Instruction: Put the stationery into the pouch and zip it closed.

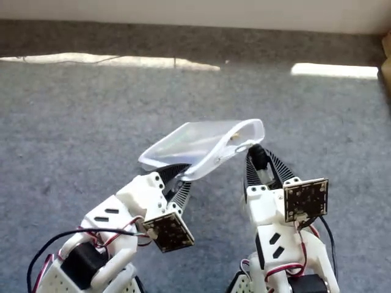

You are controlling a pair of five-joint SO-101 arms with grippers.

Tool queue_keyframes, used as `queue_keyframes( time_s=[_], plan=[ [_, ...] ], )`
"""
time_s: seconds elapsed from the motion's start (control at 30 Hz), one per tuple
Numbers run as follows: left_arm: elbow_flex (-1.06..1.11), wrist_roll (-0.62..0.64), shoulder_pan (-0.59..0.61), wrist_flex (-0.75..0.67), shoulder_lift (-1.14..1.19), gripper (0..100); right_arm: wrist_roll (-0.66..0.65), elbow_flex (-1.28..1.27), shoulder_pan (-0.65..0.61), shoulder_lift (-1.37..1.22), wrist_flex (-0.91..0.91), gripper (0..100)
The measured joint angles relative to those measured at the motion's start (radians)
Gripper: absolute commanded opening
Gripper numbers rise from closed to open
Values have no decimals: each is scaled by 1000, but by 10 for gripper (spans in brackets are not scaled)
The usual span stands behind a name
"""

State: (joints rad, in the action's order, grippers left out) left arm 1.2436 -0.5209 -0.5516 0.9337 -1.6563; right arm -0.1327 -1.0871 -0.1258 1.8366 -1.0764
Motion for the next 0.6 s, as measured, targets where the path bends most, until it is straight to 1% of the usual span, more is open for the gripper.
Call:
queue_keyframes(
  time_s=[0.1,0.23,0.43,0.6],
  plan=[
    [43,-8,0,20,-77,5,0,0,2,0,9,5],
    [75,-8,26,55,-160,5,0,-57,20,-5,95,5],
    [74,-8,80,80,-164,5,0,-181,124,-9,278,5],
    [74,-8,109,81,-164,5,0,-210,195,-9,351,5]
  ],
)
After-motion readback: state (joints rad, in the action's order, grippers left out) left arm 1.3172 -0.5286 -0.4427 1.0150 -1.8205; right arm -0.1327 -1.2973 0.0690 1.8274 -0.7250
